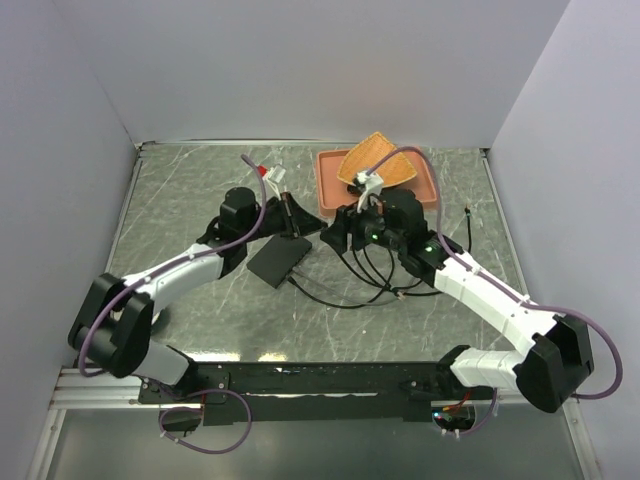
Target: Insert the plug into the switch port
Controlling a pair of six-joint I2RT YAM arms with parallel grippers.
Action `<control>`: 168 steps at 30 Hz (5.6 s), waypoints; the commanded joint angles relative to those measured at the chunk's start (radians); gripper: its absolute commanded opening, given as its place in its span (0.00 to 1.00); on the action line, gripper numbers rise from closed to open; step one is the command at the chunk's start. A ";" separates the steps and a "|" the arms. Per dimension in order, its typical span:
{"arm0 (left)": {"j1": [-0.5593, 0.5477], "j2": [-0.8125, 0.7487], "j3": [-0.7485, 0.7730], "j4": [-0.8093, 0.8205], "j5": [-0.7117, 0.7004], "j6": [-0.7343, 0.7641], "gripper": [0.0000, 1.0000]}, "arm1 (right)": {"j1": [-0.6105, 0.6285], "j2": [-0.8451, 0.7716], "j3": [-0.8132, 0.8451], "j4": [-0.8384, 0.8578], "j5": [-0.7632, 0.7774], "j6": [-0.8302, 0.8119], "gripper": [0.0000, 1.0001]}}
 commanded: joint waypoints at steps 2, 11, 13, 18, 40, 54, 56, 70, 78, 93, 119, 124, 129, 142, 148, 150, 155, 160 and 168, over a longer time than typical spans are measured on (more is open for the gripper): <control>0.004 -0.155 -0.039 -0.019 -0.099 0.098 0.01 | -0.111 -0.069 -0.077 0.188 -0.258 0.081 0.78; 0.002 -0.240 -0.129 0.220 0.038 0.089 0.01 | -0.146 0.072 -0.090 0.531 -0.703 0.261 0.82; 0.002 -0.237 -0.139 0.263 0.083 0.080 0.01 | -0.146 0.088 -0.093 0.603 -0.755 0.289 0.80; 0.002 -0.269 -0.173 0.340 0.088 0.069 0.01 | -0.146 0.131 -0.099 0.729 -0.843 0.396 0.70; 0.002 -0.318 -0.190 0.338 0.085 0.084 0.01 | -0.160 0.165 -0.101 0.809 -0.843 0.488 0.38; 0.002 -0.307 -0.185 0.335 0.089 0.076 0.02 | -0.169 0.172 -0.102 0.817 -0.855 0.513 0.00; 0.002 -0.309 -0.184 0.326 0.079 0.080 0.03 | -0.168 0.154 -0.101 0.779 -0.839 0.477 0.00; 0.004 -0.537 -0.280 0.128 -0.384 0.112 0.96 | -0.232 -0.344 -0.042 0.211 -0.501 0.112 0.00; 0.007 -0.505 -0.245 0.025 -0.434 0.141 0.96 | -0.240 -0.757 0.090 0.009 -0.081 -0.044 0.00; 0.023 -0.346 -0.124 -0.180 -0.511 0.219 0.96 | -0.237 -0.391 -0.002 -0.064 -0.001 -0.092 0.00; 0.295 0.183 -0.069 -0.190 -0.273 0.211 0.96 | 0.119 0.497 0.209 -0.182 0.209 -0.271 0.00; 0.295 0.229 -0.064 -0.186 -0.256 0.210 0.98 | 0.159 0.583 0.182 -0.139 0.237 -0.242 0.00; 0.295 0.249 -0.063 -0.182 -0.236 0.204 0.97 | 0.179 0.620 0.169 -0.108 0.271 -0.195 0.00; 0.295 0.288 -0.066 -0.159 -0.187 0.193 0.83 | 0.188 0.639 0.191 -0.084 0.277 -0.181 0.00; 0.295 0.294 -0.066 -0.159 -0.176 0.193 0.81 | 0.193 0.640 0.199 -0.070 0.268 -0.173 0.00; 0.295 0.297 -0.067 -0.156 -0.172 0.192 0.81 | 0.196 0.643 0.206 -0.067 0.266 -0.172 0.00; 0.295 0.297 -0.069 -0.153 -0.167 0.190 0.79 | 0.200 0.652 0.226 -0.065 0.260 -0.170 0.00; 0.295 0.302 -0.067 -0.144 -0.153 0.187 0.77 | 0.200 0.665 0.241 -0.062 0.263 -0.162 0.00; 0.295 0.303 -0.067 -0.134 -0.135 0.184 0.75 | 0.202 0.700 0.274 -0.061 0.257 -0.158 0.00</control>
